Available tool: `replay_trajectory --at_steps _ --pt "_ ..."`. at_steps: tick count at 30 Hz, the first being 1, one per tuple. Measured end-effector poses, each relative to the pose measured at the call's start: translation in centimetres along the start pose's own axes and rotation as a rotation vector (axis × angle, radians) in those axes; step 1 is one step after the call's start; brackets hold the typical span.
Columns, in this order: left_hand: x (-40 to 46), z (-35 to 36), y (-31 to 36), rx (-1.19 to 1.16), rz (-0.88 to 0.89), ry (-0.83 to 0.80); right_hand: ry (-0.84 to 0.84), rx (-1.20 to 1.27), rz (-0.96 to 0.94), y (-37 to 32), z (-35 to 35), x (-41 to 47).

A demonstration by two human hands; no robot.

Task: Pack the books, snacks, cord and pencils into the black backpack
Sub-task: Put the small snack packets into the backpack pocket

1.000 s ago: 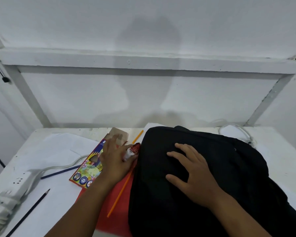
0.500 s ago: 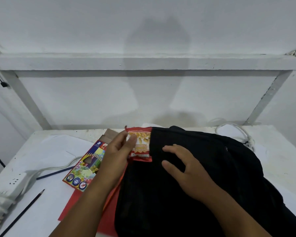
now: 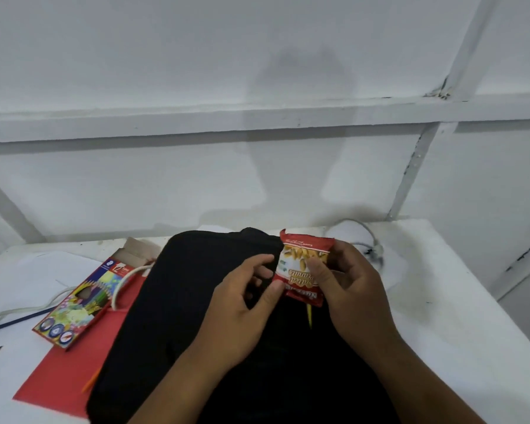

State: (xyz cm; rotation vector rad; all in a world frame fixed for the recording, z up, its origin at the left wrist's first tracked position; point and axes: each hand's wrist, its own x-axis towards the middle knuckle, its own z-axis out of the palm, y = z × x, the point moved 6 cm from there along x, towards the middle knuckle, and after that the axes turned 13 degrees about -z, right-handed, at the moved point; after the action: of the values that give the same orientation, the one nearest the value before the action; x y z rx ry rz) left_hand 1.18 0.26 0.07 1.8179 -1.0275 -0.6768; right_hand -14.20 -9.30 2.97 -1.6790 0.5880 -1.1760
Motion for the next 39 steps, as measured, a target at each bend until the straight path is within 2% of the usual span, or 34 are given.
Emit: replay_trajectory --at_steps 4,7,11,15,18,21,24,27,29,31,33,36,39 --pt "-0.5 5.0 0.5 0.366 -0.116 0.016 0.059 -0.009 0.077 1.7 -5.6 -0.4" --pt "-0.5 6.8 0.6 0.546 -0.140 0.144 0.053 -0.077 0.164 3.9 -8.5 -1.0" --pt "-0.9 4.8 0.8 0.246 -0.177 0.365 -0.072 -0.114 0.305 6.2 -9.2 -2.1" --pt "-1.8 2.2 1.9 0.111 -0.200 0.466 -0.238 -0.098 0.307 6.8 -6.7 -3.0" --pt "-2.4 1.4 2.7 -0.010 -0.234 0.445 -0.294 -0.009 0.347 6.7 -4.1 -3.2" --pt "-2.6 1.4 3.6 -0.079 -0.197 0.424 -0.256 0.093 0.366 6.6 -1.6 -2.9" --pt "-2.5 1.2 3.6 -0.093 -0.174 0.414 -0.209 0.150 0.361 6.7 0.3 -2.8" --pt "-2.3 0.8 3.2 -0.088 -0.161 0.397 -0.239 0.221 0.348 6.5 1.1 -3.1" --pt "-2.4 1.0 2.7 -0.092 -0.151 0.372 -0.234 0.126 0.295 6.7 0.1 -3.2" --pt "-2.6 1.5 2.0 -0.085 -0.140 0.342 -0.130 -0.056 0.276 7.8 -1.7 -3.3" --pt "-2.7 2.0 1.4 -0.055 -0.127 0.312 -0.077 -0.118 0.341 8.6 -2.3 -3.9" --pt "-2.8 2.4 1.0 -0.029 -0.096 0.298 -0.181 -0.001 0.525 9.0 -0.3 -5.3" --pt "-3.3 2.9 1.6 0.039 -0.020 0.286 -0.154 0.072 0.569 8.4 1.0 -5.3"
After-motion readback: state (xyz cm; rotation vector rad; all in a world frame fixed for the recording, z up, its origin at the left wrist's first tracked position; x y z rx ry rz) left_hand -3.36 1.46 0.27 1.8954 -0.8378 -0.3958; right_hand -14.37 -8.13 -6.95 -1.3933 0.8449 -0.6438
